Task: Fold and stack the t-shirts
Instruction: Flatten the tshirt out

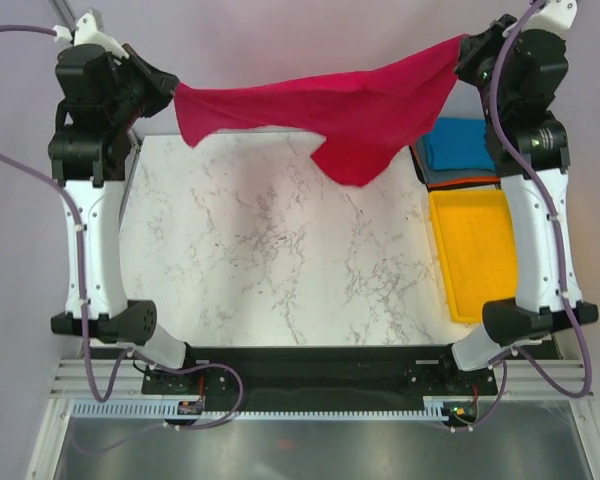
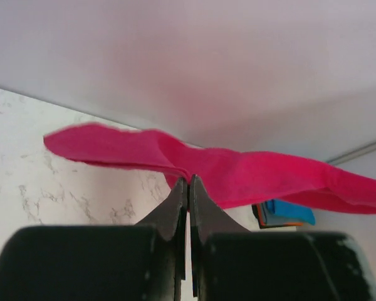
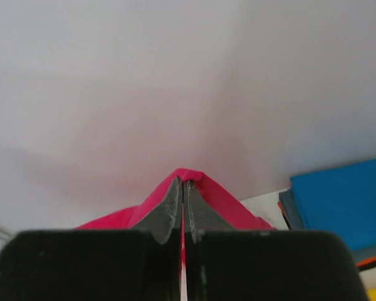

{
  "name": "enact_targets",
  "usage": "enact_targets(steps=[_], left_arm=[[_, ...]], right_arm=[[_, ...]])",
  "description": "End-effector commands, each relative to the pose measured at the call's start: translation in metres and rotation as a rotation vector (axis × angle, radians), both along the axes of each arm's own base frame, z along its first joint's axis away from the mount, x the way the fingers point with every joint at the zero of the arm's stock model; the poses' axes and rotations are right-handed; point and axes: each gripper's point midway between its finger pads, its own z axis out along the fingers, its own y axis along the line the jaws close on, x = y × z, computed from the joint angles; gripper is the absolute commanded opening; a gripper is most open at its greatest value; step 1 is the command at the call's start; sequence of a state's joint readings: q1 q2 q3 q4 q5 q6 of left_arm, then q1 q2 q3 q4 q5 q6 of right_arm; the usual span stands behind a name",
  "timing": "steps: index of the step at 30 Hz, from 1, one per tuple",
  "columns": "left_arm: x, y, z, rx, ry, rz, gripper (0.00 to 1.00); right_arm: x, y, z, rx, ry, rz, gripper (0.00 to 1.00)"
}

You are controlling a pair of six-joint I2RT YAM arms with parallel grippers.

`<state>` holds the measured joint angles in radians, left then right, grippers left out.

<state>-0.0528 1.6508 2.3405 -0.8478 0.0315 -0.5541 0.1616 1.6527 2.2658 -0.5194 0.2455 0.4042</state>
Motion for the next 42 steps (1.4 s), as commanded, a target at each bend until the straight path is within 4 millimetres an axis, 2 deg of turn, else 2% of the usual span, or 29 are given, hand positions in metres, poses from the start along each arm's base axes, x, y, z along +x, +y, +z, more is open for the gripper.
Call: enact_targets(steps=[1, 2, 3, 4, 5, 6, 7, 9, 10, 11, 13, 14, 15, 16, 17, 18, 21, 23, 25, 26, 28, 29, 30, 31, 32, 33, 35, 38, 42], left_arm=[[-0.030, -0.012, -0.005, -0.031, -0.010, -0.081, 0.02], [-0.035, -0.014, -0.020, -0.030, 0.025, -0.094, 0.02], [-0.040, -0.014, -0.039, -0.032, 0.068, -0.095, 0.02], [-0.056, -0.010, -0.074, -0.030, 0.142, -0.072, 0.02], [-0.064, -0.006, -0.093, -0.032, 0.178, -0.047, 0.02], [-0.075, -0.002, -0.106, -0.032, 0.189, -0.025, 0.02], [-0.093, 0.003, -0.143, -0.024, 0.240, -0.006, 0.02], [-0.103, 0.005, -0.171, -0.017, 0.235, 0.003, 0.02], [-0.110, 0.013, -0.218, 0.003, 0.331, 0.044, 0.02], [-0.118, 0.017, -0.231, 0.015, 0.352, 0.053, 0.02], [-0.135, 0.024, -0.283, 0.029, 0.478, 0.089, 0.02], [-0.141, 0.028, -0.295, 0.030, 0.503, 0.103, 0.02], [-0.152, 0.034, -0.321, 0.039, 0.564, 0.127, 0.02], [-0.157, 0.044, -0.331, 0.057, 0.583, 0.175, 0.02], [-0.160, 0.055, -0.336, 0.051, 0.587, 0.223, 0.02], [-0.165, 0.060, -0.351, 0.052, 0.610, 0.240, 0.02], [-0.166, 0.065, -0.365, 0.003, 0.633, 0.257, 0.02], [-0.161, 0.057, -0.358, -0.027, 0.619, 0.210, 0.02], [-0.151, 0.050, -0.331, -0.030, 0.554, 0.155, 0.02], [-0.148, 0.048, -0.318, -0.024, 0.525, 0.131, 0.02], [-0.139, 0.041, -0.266, -0.016, 0.411, 0.082, 0.02], [-0.142, 0.039, -0.251, -0.004, 0.391, 0.062, 0.02], [-0.141, 0.038, -0.212, 0.005, 0.305, 0.049, 0.02], [-0.146, 0.036, -0.193, 0.003, 0.267, 0.045, 0.02], [-0.154, 0.034, -0.181, 0.005, 0.257, 0.040, 0.02], [-0.161, 0.032, -0.147, 0.008, 0.187, 0.035, 0.02], [-0.179, 0.024, -0.115, -0.006, 0.115, 0.006, 0.02], [-0.211, 0.009, -0.062, -0.034, 0.001, -0.038, 0.02], [-0.235, -0.002, -0.038, -0.096, -0.074, -0.075, 0.02]], right_arm=[[-0.036, 0.010, 0.009, -0.026, -0.050, 0.080, 0.00], [-0.056, 0.013, 0.013, -0.021, -0.065, 0.116, 0.00], [-0.053, 0.019, -0.021, -0.027, 0.013, 0.145, 0.00], [-0.059, 0.023, -0.034, -0.024, 0.040, 0.173, 0.00], [-0.078, 0.024, -0.036, -0.014, 0.040, 0.197, 0.00], [-0.079, 0.029, -0.079, -0.008, 0.147, 0.219, 0.00], [-0.084, 0.031, -0.099, 0.008, 0.197, 0.234, 0.00], [-0.106, 0.044, -0.157, 0.032, 0.337, 0.319, 0.00], [-0.121, 0.048, -0.169, 0.056, 0.354, 0.348, 0.00], [-0.129, 0.052, -0.224, 0.077, 0.474, 0.368, 0.00], [-0.152, 0.065, -0.264, 0.131, 0.562, 0.444, 0.00], [-0.166, 0.069, -0.274, 0.161, 0.576, 0.470, 0.00], [-0.182, 0.075, -0.312, 0.199, 0.665, 0.508, 0.00], [-0.194, 0.077, -0.318, 0.209, 0.664, 0.525, 0.00], [-0.205, 0.077, -0.345, 0.222, 0.726, 0.528, 0.00], [-0.212, 0.075, -0.353, 0.220, 0.740, 0.525, 0.00], [-0.228, 0.065, -0.374, 0.192, 0.792, 0.480, 0.00], [-0.231, 0.059, -0.374, 0.167, 0.797, 0.459, 0.00], [-0.229, 0.056, -0.356, 0.152, 0.762, 0.446, 0.00], [-0.225, 0.055, -0.333, 0.144, 0.710, 0.441, 0.00], [-0.220, 0.052, -0.304, 0.137, 0.653, 0.428, 0.00], [-0.219, 0.049, -0.270, 0.130, 0.586, 0.415, 0.00], [-0.220, 0.048, -0.253, 0.125, 0.554, 0.409, 0.00], [-0.221, 0.046, -0.237, 0.113, 0.529, 0.407, 0.00], [-0.230, 0.042, -0.201, 0.103, 0.471, 0.402, 0.00], [-0.235, 0.039, -0.184, 0.096, 0.442, 0.392, 0.00], [-0.257, 0.034, -0.135, 0.085, 0.344, 0.392, 0.00], [-0.293, 0.025, -0.081, 0.110, 0.218, 0.382, 0.00], [-0.340, 0.015, -0.038, 0.176, 0.075, 0.368, 0.00]])
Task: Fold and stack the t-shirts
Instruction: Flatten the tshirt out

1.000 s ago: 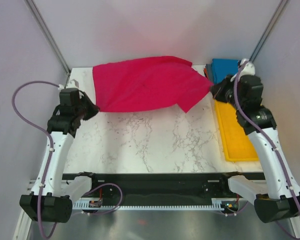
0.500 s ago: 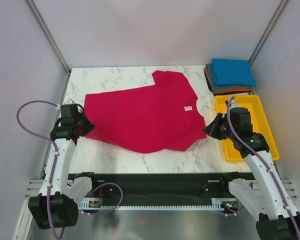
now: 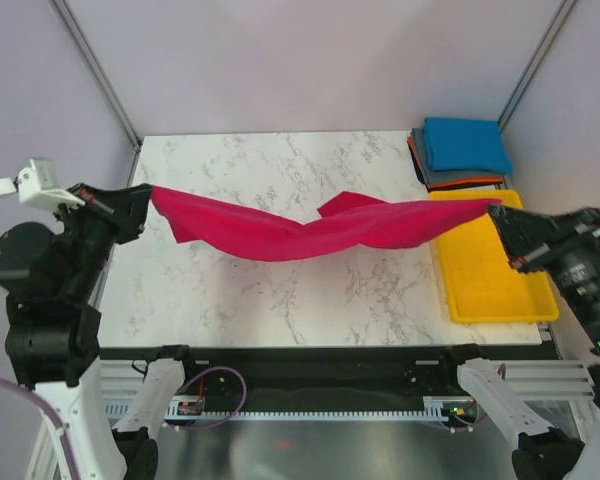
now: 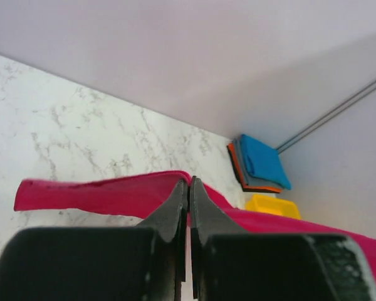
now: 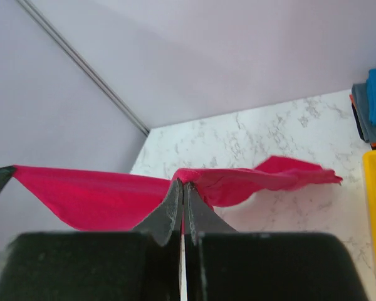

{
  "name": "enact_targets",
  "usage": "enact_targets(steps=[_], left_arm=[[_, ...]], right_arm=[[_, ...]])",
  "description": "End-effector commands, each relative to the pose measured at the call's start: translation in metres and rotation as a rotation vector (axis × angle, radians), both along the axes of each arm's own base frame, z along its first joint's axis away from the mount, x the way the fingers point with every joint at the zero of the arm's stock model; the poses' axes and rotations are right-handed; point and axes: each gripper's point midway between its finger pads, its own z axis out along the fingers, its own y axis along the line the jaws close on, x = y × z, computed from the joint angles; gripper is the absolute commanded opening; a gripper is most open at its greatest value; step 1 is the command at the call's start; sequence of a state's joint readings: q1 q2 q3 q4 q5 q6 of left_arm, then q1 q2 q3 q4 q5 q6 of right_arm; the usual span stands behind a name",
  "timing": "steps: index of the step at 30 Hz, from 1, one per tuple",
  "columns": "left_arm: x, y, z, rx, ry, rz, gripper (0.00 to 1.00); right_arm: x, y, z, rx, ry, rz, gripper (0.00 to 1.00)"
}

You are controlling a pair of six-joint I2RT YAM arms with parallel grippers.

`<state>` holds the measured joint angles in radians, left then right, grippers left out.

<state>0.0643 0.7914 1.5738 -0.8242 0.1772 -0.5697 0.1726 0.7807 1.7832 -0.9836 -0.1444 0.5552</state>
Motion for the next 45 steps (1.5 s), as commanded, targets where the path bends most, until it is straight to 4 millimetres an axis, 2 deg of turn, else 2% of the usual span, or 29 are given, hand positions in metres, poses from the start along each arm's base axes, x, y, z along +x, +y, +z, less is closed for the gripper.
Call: enact_targets(steps=[1, 5, 9, 12, 13, 16, 17, 18, 19, 20, 21, 22, 23, 24, 25, 26, 27, 28, 30, 31, 34, 36, 37, 38, 39, 41, 42, 43, 45], left_arm=[[-0.021, -0.015, 0.001, -0.086, 0.022, -0.061, 0.02], [-0.046, -0.026, 0.030, -0.114, -0.058, -0.114, 0.02], [-0.040, -0.018, 0.044, -0.102, -0.079, -0.070, 0.02], [-0.004, -0.010, 0.037, -0.094, -0.019, -0.033, 0.02], [0.021, -0.007, 0.026, -0.087, 0.030, -0.027, 0.02], [0.071, -0.002, 0.007, -0.067, 0.090, -0.020, 0.02], [0.104, 0.000, -0.015, -0.069, 0.156, -0.020, 0.02], [0.121, -0.001, -0.016, -0.067, 0.151, -0.033, 0.02], [0.138, -0.001, -0.023, -0.064, 0.168, -0.042, 0.02], [0.174, -0.001, -0.044, -0.065, 0.230, -0.055, 0.02], [0.190, -0.004, -0.046, -0.050, 0.229, -0.087, 0.02], [0.209, -0.004, -0.055, -0.043, 0.255, -0.100, 0.02], [0.220, -0.005, -0.038, -0.036, 0.217, -0.115, 0.02], [0.247, -0.007, -0.059, -0.044, 0.265, -0.139, 0.02], [0.257, -0.008, -0.056, -0.053, 0.261, -0.151, 0.02], [0.261, -0.008, -0.023, -0.052, 0.184, -0.163, 0.02], [0.279, -0.009, -0.031, -0.091, 0.205, -0.192, 0.02], [0.276, -0.011, 0.013, -0.091, 0.102, -0.209, 0.02], [0.287, -0.014, 0.027, -0.138, 0.074, -0.251, 0.02], [0.280, -0.015, 0.050, -0.139, 0.014, -0.267, 0.02], [0.251, -0.015, 0.080, -0.137, -0.045, -0.282, 0.02], [0.239, -0.010, 0.082, -0.101, -0.056, -0.249, 0.02], [0.226, -0.011, 0.077, -0.099, -0.043, -0.245, 0.02], [0.218, -0.013, 0.083, -0.080, -0.076, -0.251, 0.02], [0.214, -0.012, 0.079, -0.076, -0.070, -0.246, 0.02], [0.203, -0.012, 0.060, -0.059, -0.034, -0.242, 0.02], [0.201, -0.010, 0.050, -0.055, -0.013, -0.232, 0.02], [0.204, -0.008, 0.017, -0.066, 0.064, -0.217, 0.02], [0.184, -0.003, 0.004, -0.049, 0.077, -0.173, 0.02]], right_arm=[[-0.043, -0.016, 0.013, 0.078, -0.026, -0.062, 0.00], [-0.072, -0.023, 0.029, 0.131, -0.061, -0.073, 0.00], [-0.061, -0.027, 0.033, 0.132, -0.058, -0.108, 0.00], [-0.006, -0.022, 0.036, 0.100, -0.028, -0.132, 0.00], [0.013, -0.019, 0.035, 0.084, -0.023, -0.133, 0.00], [0.105, -0.003, 0.018, 0.041, 0.042, -0.131, 0.00], [0.129, 0.001, 0.021, 0.038, 0.031, -0.128, 0.00], [0.172, 0.010, -0.001, 0.017, 0.099, -0.120, 0.00], [0.191, 0.014, -0.003, -0.005, 0.097, -0.117, 0.00], [0.212, 0.017, 0.001, -0.015, 0.067, -0.116, 0.00], [0.253, 0.020, -0.024, -0.046, 0.124, -0.132, 0.00], [0.264, 0.020, -0.003, -0.059, 0.071, -0.138, 0.00], [0.282, 0.014, -0.005, -0.115, 0.066, -0.174, 0.00], [0.313, 0.011, -0.025, -0.149, 0.112, -0.211, 0.00], [0.316, -0.010, 0.005, -0.148, 0.052, -0.334, 0.00], [0.321, -0.018, 0.013, -0.173, 0.030, -0.373, 0.00], [0.335, -0.022, 0.011, -0.182, 0.028, -0.401, 0.00], [0.327, -0.035, 0.043, -0.154, -0.046, -0.430, 0.00], [0.313, -0.043, 0.071, -0.107, -0.121, -0.446, 0.00], [0.310, -0.042, 0.080, -0.093, -0.157, -0.433, 0.00], [0.277, -0.038, 0.107, -0.100, -0.244, -0.391, 0.00], [0.250, -0.042, 0.118, -0.120, -0.274, -0.394, 0.00], [0.251, -0.042, 0.105, -0.140, -0.247, -0.391, 0.00], [0.233, -0.044, 0.112, -0.141, -0.270, -0.387, 0.00], [0.238, -0.041, 0.093, -0.166, -0.229, -0.374, 0.00], [0.221, -0.034, 0.089, -0.166, -0.229, -0.325, 0.00], [0.226, -0.031, 0.067, -0.175, -0.180, -0.305, 0.00], [0.224, -0.027, 0.056, -0.167, -0.149, -0.279, 0.00], [0.210, -0.016, 0.037, -0.170, -0.105, -0.210, 0.00]])
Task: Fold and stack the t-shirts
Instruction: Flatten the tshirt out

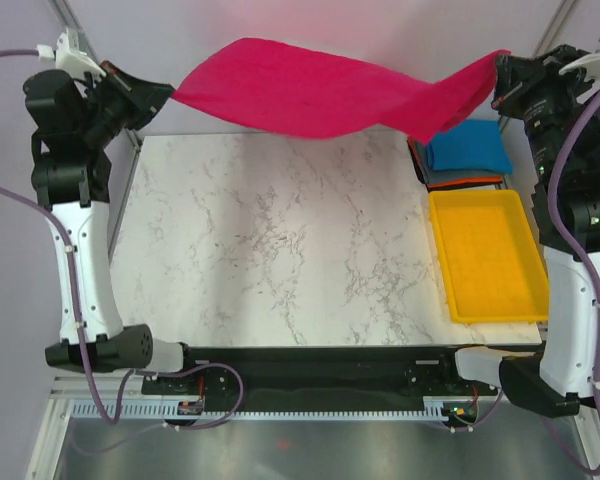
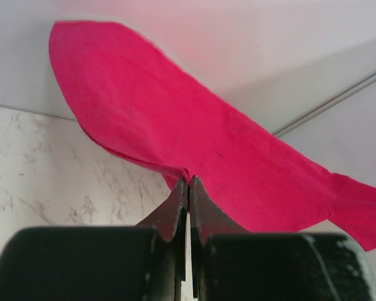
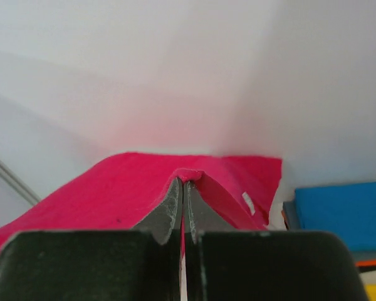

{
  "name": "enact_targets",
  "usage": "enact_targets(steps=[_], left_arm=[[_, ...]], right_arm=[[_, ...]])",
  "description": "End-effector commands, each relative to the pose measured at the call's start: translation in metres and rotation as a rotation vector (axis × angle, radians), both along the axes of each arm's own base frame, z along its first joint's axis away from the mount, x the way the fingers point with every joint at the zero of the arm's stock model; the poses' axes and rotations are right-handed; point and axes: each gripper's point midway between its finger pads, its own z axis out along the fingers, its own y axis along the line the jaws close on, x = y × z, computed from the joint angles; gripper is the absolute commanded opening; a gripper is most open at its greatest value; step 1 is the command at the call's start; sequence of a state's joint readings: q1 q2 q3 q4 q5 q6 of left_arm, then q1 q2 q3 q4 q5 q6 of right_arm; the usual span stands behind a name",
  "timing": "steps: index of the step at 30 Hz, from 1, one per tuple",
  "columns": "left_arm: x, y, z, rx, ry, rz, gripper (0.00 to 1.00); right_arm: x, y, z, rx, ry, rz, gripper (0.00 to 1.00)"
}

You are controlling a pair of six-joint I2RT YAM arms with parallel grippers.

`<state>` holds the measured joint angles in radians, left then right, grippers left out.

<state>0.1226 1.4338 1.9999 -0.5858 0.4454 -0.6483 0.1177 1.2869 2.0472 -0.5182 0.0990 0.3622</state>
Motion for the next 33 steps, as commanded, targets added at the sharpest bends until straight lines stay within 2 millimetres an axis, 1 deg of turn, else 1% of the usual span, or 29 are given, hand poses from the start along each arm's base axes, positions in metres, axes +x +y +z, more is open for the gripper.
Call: enact_targets(steps=[1, 2, 3, 4, 5, 6, 7, 8, 9, 10, 11, 12, 13, 14, 15, 16, 17, 18, 21, 22, 23, 24, 25, 26, 30, 32, 33], left_arm=[[0.007, 0.011, -0.089, 0.035, 0.176, 0.039, 0.02], [-0.010, 0.012, -0.094, 0.045, 0.170, 0.061, 0.02], [-0.014, 0.014, -0.110, 0.046, 0.192, 0.077, 0.02], [-0.017, 0.016, -0.160, 0.046, 0.286, 0.085, 0.02], [-0.027, 0.019, -0.170, 0.058, 0.282, 0.103, 0.02], [-0.031, 0.021, -0.191, 0.060, 0.313, 0.116, 0.02], [-0.039, 0.022, -0.238, 0.061, 0.410, 0.126, 0.02], [-0.045, 0.027, -0.254, 0.070, 0.439, 0.158, 0.02], [-0.051, 0.030, -0.275, 0.073, 0.484, 0.173, 0.02], [-0.062, 0.031, -0.310, 0.074, 0.564, 0.185, 0.02], [-0.067, 0.041, -0.328, 0.097, 0.607, 0.227, 0.02], [-0.073, 0.048, -0.344, 0.107, 0.657, 0.263, 0.02], [-0.086, 0.063, -0.368, 0.120, 0.737, 0.337, 0.02], [-0.091, 0.068, -0.380, 0.122, 0.772, 0.358, 0.02], [-0.099, 0.072, -0.395, 0.125, 0.818, 0.376, 0.02], [-0.103, 0.078, -0.402, 0.115, 0.840, 0.404, 0.02], [-0.107, 0.087, -0.406, 0.076, 0.858, 0.439, 0.02], [-0.110, 0.089, -0.412, 0.059, 0.874, 0.446, 0.02], [-0.115, 0.103, -0.409, 0.043, 0.873, 0.506, 0.02], [-0.117, 0.110, -0.405, 0.057, 0.861, 0.552, 0.02], [-0.120, 0.112, -0.403, 0.053, 0.862, 0.569, 0.02], [-0.123, 0.119, -0.402, 0.064, 0.859, 0.613, 0.02], [-0.125, 0.121, -0.396, 0.057, 0.832, 0.642, 0.02], [-0.126, 0.122, -0.393, 0.052, 0.822, 0.651, 0.02], [-0.129, 0.115, -0.385, 0.013, 0.780, 0.646, 0.02], [-0.126, 0.110, -0.381, -0.008, 0.765, 0.623, 0.02], [-0.121, 0.111, -0.381, -0.011, 0.754, 0.616, 0.02]], right_arm=[[0.031, 0.023, -0.096, -0.031, 0.254, 0.105, 0.00], [0.018, 0.026, -0.106, -0.029, 0.270, 0.134, 0.00], [0.020, 0.032, -0.156, -0.034, 0.386, 0.165, 0.00], [0.015, 0.033, -0.176, -0.032, 0.424, 0.173, 0.00], [0.000, 0.032, -0.185, -0.015, 0.429, 0.177, 0.00], [-0.004, 0.033, -0.235, -0.014, 0.531, 0.182, 0.00], [-0.012, 0.035, -0.253, -0.009, 0.560, 0.196, 0.00], [-0.028, 0.035, -0.261, 0.011, 0.560, 0.202, 0.00], [-0.037, 0.036, -0.309, 0.028, 0.658, 0.204, 0.00], [-0.047, 0.042, -0.326, 0.043, 0.687, 0.243, 0.00], [-0.060, 0.046, -0.334, 0.065, 0.687, 0.266, 0.00], [-0.072, 0.048, -0.373, 0.082, 0.773, 0.281, 0.00], [-0.084, 0.051, -0.381, 0.099, 0.777, 0.302, 0.00], [-0.092, 0.053, -0.396, 0.113, 0.808, 0.316, 0.00], [-0.104, 0.055, -0.421, 0.122, 0.872, 0.325, 0.00], [-0.112, 0.055, -0.426, 0.124, 0.875, 0.333, 0.00], [-0.119, 0.056, -0.437, 0.128, 0.903, 0.340, 0.00], [-0.127, 0.056, -0.442, 0.141, 0.929, 0.342, 0.00], [-0.142, 0.062, -0.439, 0.166, 0.924, 0.385, 0.00], [-0.146, 0.063, -0.435, 0.169, 0.912, 0.391, 0.00], [-0.148, 0.062, -0.433, 0.169, 0.910, 0.391, 0.00], [-0.152, 0.060, -0.430, 0.168, 0.916, 0.380, 0.00], [-0.153, 0.059, -0.429, 0.170, 0.920, 0.372, 0.00], [-0.153, 0.059, -0.427, 0.171, 0.919, 0.372, 0.00], [-0.150, 0.057, -0.426, 0.202, 0.917, 0.340, 0.00], [-0.146, 0.054, -0.431, 0.216, 0.927, 0.307, 0.00], [-0.143, 0.052, -0.432, 0.220, 0.922, 0.295, 0.00]])
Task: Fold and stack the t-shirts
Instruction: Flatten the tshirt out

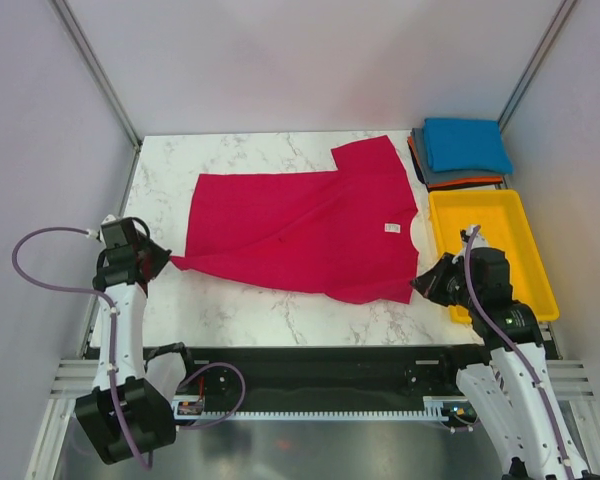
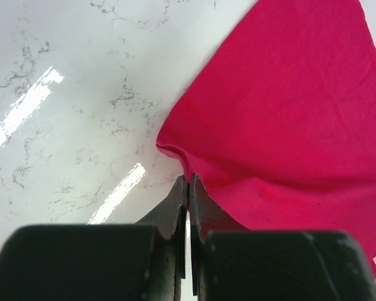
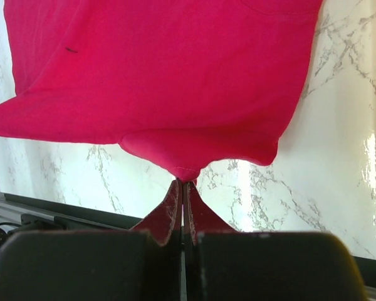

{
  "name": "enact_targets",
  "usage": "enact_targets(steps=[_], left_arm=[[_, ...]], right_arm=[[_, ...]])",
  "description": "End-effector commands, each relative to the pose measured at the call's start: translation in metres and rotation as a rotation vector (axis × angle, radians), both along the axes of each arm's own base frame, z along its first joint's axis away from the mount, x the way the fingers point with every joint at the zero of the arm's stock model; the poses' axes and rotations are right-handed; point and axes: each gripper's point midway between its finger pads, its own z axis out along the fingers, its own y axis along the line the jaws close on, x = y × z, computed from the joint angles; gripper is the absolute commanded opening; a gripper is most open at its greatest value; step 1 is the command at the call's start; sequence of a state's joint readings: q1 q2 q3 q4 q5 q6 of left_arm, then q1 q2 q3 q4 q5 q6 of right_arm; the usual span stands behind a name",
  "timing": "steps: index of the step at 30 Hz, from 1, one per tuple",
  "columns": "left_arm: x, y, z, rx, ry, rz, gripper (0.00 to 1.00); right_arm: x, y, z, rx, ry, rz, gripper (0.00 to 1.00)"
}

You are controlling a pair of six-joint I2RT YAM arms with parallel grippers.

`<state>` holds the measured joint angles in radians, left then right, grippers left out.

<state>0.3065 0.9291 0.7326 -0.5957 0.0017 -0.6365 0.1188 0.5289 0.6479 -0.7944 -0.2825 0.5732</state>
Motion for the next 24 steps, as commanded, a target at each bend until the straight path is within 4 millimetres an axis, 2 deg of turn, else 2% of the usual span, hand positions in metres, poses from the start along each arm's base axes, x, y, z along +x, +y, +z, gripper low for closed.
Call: enact_targets(steps=[1, 3, 4, 5, 7, 8, 10, 11, 16, 19, 20, 24], left_arm=[[0.012, -0.005, 0.004, -0.041, -0.055, -0.013, 0.02], [0.019, -0.010, -0.004, -0.071, -0.046, -0.036, 0.02], [0.021, -0.015, -0.008, -0.103, -0.041, -0.053, 0.02], [0.024, -0.018, -0.012, -0.122, -0.035, -0.069, 0.02], [0.032, -0.027, -0.023, -0.178, -0.018, -0.118, 0.02], [0.037, -0.030, -0.022, -0.190, -0.016, -0.144, 0.02], [0.039, -0.036, -0.032, -0.225, 0.021, -0.186, 0.02], [0.040, -0.037, -0.034, -0.230, 0.031, -0.190, 0.02], [0.030, -0.037, -0.044, -0.219, 0.045, -0.179, 0.02], [0.023, -0.038, -0.045, -0.199, 0.025, -0.182, 0.02], [0.022, -0.038, -0.043, -0.189, 0.009, -0.185, 0.02], [0.013, -0.042, -0.055, -0.197, 0.038, -0.199, 0.02]], right_arm=[[0.012, -0.006, 0.007, 0.005, -0.016, -0.067, 0.00], [0.020, -0.009, 0.009, -0.006, -0.026, -0.093, 0.00], [0.027, -0.020, 0.005, -0.048, -0.008, -0.152, 0.00], [0.032, -0.025, 0.012, -0.066, -0.017, -0.184, 0.00], [0.037, -0.035, 0.010, -0.097, 0.028, -0.246, 0.00], [0.040, -0.037, 0.018, -0.097, 0.019, -0.260, 0.00], [0.040, -0.036, 0.020, -0.097, 0.046, -0.265, 0.00], [0.041, -0.038, 0.030, -0.099, 0.034, -0.271, 0.00], [0.011, -0.048, 0.031, -0.150, 0.083, -0.283, 0.00], [-0.010, -0.056, 0.022, -0.180, 0.124, -0.307, 0.00], [-0.017, -0.057, 0.013, -0.184, 0.155, -0.307, 0.00], [-0.037, -0.054, 0.004, -0.158, 0.179, -0.297, 0.00]])
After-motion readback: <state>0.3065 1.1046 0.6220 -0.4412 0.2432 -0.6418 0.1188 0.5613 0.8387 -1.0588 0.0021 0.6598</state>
